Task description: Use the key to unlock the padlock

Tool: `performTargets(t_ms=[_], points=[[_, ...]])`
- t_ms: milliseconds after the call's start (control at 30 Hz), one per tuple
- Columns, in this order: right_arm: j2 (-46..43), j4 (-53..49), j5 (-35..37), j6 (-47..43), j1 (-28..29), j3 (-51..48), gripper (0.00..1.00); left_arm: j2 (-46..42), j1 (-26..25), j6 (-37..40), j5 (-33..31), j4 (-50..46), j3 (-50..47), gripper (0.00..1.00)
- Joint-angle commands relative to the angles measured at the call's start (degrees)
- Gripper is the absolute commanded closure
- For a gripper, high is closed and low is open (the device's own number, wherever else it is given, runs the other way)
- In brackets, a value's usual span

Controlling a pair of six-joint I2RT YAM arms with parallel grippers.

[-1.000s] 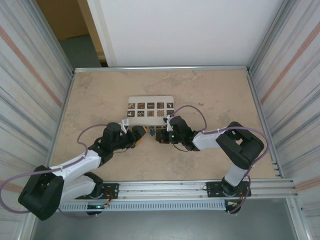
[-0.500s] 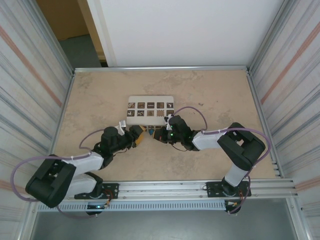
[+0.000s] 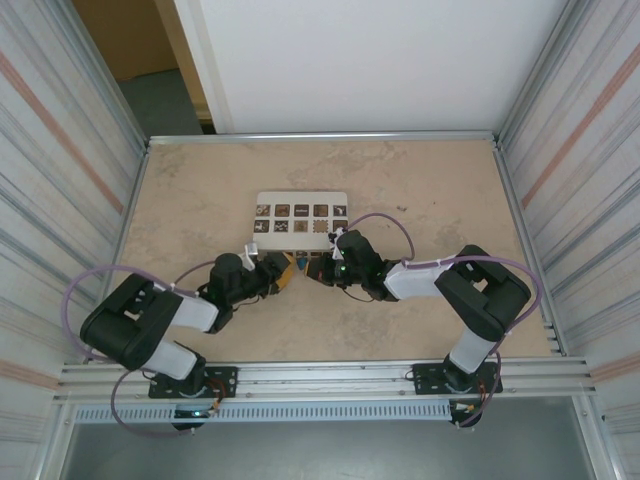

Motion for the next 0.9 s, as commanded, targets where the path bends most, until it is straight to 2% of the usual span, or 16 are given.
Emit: performTargets(t_ms=[0,233,600,867], points=[[-0.7,-1.9,-1.0,3.3,-0.4,0.9,1.0,2.5,0.3,-0.9,1.2,5.4,1.2,0.56],[-0.2,-1.2,-1.5,3.6,-0.4,1.0,1.0,8.1,0.2,-1.7,2.1,9.9,2.6,0.61],[-0.4,-1.2,-1.5,3.9,-0.9,0.9,1.0,18.7,-1.7,-5.9,1.6,22.1,5.3,0.68],[-0.5,-0.5,-1.9,4.5,-1.1,0.7,1.0,20.6,-2.3,-6.1,0.0,22.2,6.2,0.72]])
